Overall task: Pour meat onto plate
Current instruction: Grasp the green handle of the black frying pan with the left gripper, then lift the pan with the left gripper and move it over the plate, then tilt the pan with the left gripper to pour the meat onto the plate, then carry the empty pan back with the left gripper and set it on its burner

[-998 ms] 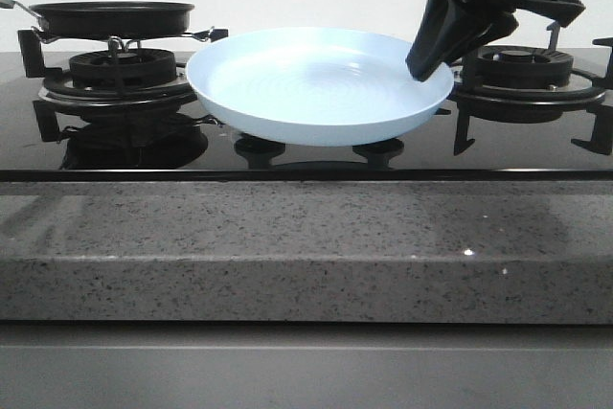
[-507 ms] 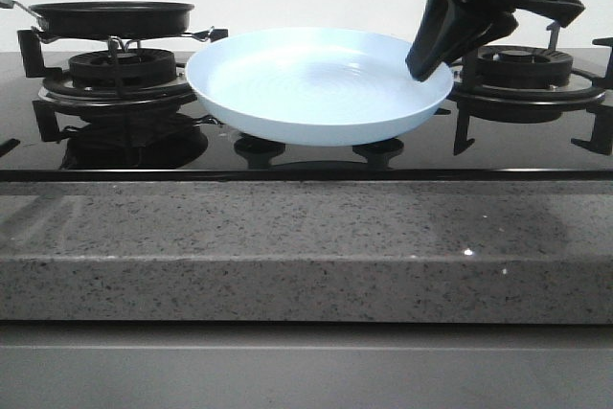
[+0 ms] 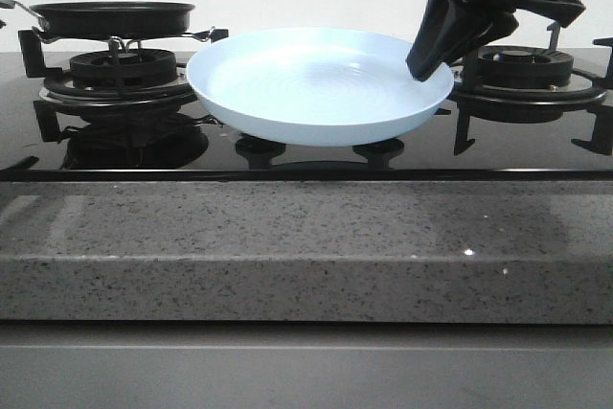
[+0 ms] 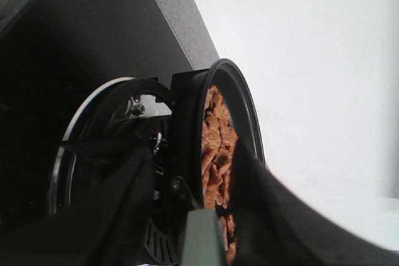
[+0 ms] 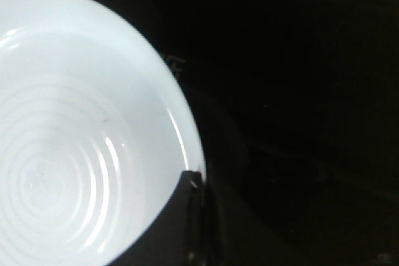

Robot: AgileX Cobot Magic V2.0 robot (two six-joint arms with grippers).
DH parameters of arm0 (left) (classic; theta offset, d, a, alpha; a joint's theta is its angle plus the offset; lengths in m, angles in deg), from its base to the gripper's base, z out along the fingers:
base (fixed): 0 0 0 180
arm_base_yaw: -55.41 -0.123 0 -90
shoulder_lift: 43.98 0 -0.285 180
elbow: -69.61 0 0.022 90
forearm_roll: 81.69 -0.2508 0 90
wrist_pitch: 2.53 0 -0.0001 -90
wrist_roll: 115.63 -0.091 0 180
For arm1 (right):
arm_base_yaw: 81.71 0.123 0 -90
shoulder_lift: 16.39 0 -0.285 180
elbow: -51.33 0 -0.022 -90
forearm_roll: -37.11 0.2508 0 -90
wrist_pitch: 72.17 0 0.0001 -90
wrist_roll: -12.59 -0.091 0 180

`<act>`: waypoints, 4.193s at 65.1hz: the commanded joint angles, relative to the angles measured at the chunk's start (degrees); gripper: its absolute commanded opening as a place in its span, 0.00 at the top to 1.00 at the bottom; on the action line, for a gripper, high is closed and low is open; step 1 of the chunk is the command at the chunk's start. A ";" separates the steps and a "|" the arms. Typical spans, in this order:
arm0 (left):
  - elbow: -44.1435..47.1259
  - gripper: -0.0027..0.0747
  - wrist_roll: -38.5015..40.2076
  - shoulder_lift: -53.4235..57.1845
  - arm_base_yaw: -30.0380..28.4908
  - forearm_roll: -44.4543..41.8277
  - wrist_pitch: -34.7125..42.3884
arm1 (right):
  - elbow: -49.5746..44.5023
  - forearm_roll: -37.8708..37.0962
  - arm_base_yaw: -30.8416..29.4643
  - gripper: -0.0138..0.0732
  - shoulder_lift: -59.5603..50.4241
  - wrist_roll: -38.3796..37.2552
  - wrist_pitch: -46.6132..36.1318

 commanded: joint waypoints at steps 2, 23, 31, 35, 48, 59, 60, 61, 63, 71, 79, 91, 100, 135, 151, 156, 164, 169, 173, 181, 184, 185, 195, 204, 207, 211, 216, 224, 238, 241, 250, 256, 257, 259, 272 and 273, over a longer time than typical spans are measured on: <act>-1.89 0.75 -0.23 2.48 -0.08 3.23 -2.74 | 1.43 0.30 -0.03 0.92 -1.79 0.55 -1.62; -1.89 0.99 -0.44 2.48 -0.08 3.34 -4.07 | 1.43 0.30 -0.03 0.92 -1.79 0.55 -1.62; -1.89 0.99 -1.99 3.10 -0.08 4.85 -5.59 | 1.43 0.30 -0.03 0.92 -1.79 0.55 -1.62; -1.89 0.99 -2.63 3.85 -0.08 5.76 -6.53 | 1.43 0.30 -0.03 0.92 -1.79 0.55 -1.62; -1.89 0.99 -4.60 8.19 -0.08 6.43 -8.48 | 1.43 0.30 -0.03 0.92 -1.79 0.55 -1.62; -1.89 0.99 -6.14 13.22 0.59 4.60 -10.63 | 1.43 0.30 -0.03 0.92 -1.79 0.55 -1.62; -1.89 0.99 -6.14 13.63 0.79 4.28 -10.63 | 1.43 0.30 -0.03 0.92 -1.79 0.55 -1.62; -1.89 0.99 -6.18 13.85 1.02 3.88 -10.63 | 1.43 0.30 -0.03 0.92 -1.79 0.55 -1.62; -1.89 0.99 -6.28 14.86 1.52 2.99 -10.63 | 1.43 0.30 -0.03 0.92 -1.79 0.55 -1.62; -1.89 0.99 -6.28 17.92 4.66 -0.03 -10.52 | 1.43 0.30 -0.03 0.92 -1.79 0.55 -1.62; -1.89 0.99 -6.69 20.52 7.97 -2.21 -9.37 | 1.43 0.30 -0.03 0.92 -1.79 0.55 -1.62; -1.89 0.99 -7.82 23.19 13.02 -6.26 -5.15 | 1.43 0.30 -0.03 0.92 -1.79 0.55 -1.62; -1.89 0.99 -7.82 23.40 17.14 -8.63 -4.24 | 1.43 0.30 -0.03 0.92 -1.79 0.55 -1.62; -1.89 0.99 -30.48 24.27 25.75 -9.76 4.75 | 1.43 0.30 -0.03 0.92 -1.79 0.55 -1.62; -1.89 0.99 -44.40 27.58 28.50 -9.63 5.04 | 1.43 0.30 -0.03 0.92 -1.79 0.55 -1.62; -1.89 0.99 -47.81 28.37 29.00 -9.63 4.92 | 1.43 0.30 -0.03 0.92 -1.79 0.55 -1.62; -1.89 0.99 -52.25 29.39 29.30 -9.84 3.98 | 1.43 0.30 -0.03 0.92 -1.79 0.55 -1.62; -1.89 0.99 -54.70 29.88 29.30 -9.84 3.46 | 1.43 0.30 -0.03 0.92 -1.79 0.55 -1.62; -1.89 0.99 -56.39 30.12 29.30 -9.84 3.31 | 1.43 0.30 -0.03 0.92 -1.79 0.55 -1.62; -1.89 0.99 -62.85 30.23 29.30 -9.87 0.66 | 1.43 0.30 -0.03 0.92 -1.79 0.55 -1.62; -1.89 0.99 -65.02 30.23 29.30 -9.87 -0.22 | 1.43 0.30 -0.03 0.92 -1.79 0.55 -1.62; -1.89 0.99 -65.67 30.23 29.30 -9.87 -0.58 | 1.43 0.30 -0.03 0.92 -1.79 0.55 -1.62; -1.89 0.99 -72.82 30.23 29.30 -9.62 -4.19 | 1.43 0.30 -0.03 0.92 -1.79 0.55 -1.62; -1.89 0.99 -72.95 30.23 29.30 -9.62 -4.17 | 1.43 0.30 -0.03 0.92 -1.79 0.55 -1.62; -1.89 0.99 -72.95 30.23 29.30 -9.62 -4.17 | 1.43 0.30 -0.03 0.92 -1.79 0.55 -1.62; -1.89 0.99 -72.95 30.23 29.30 -9.62 -4.06 | 1.43 0.30 -0.03 0.92 -1.79 0.55 -1.62; -1.89 0.99 -72.95 30.23 29.30 -9.62 -3.95 | 1.43 0.30 -0.03 0.92 -1.79 0.55 -1.62; -1.89 0.99 -72.21 30.23 29.30 -9.62 -3.65 | 1.43 0.30 -0.03 0.92 -1.79 0.55 -1.62; -1.89 0.99 -52.11 30.23 28.53 -9.19 9.04 | 1.43 0.30 -0.03 0.92 -1.79 0.55 -1.62; -1.89 0.99 -48.77 30.23 27.85 -9.19 11.77 | 1.43 0.30 -0.03 0.92 -1.79 0.55 -1.62; -1.89 0.99 -37.81 29.34 25.13 -9.19 17.55 | 1.43 0.30 -0.03 0.92 -1.79 0.55 -1.62; -1.89 0.99 -28.04 27.94 22.02 -9.19 18.76 | 1.43 0.30 -0.03 0.92 -1.79 0.55 -1.62; -1.89 0.99 -26.64 27.65 21.21 -9.19 18.76 | 1.43 0.30 -0.03 0.92 -1.79 0.55 -1.62; -1.89 0.99 -24.04 26.99 20.11 -9.04 18.76 | 1.43 0.30 -0.03 0.92 -1.79 0.55 -1.62; -1.89 0.99 -9.04 21.95 12.48 -7.19 16.19 | 1.43 0.30 -0.03 0.92 -1.79 0.55 -1.62; -1.89 0.99 -8.50 21.59 11.98 -6.88 15.43 | 1.43 0.30 -0.03 0.92 -1.79 0.55 -1.62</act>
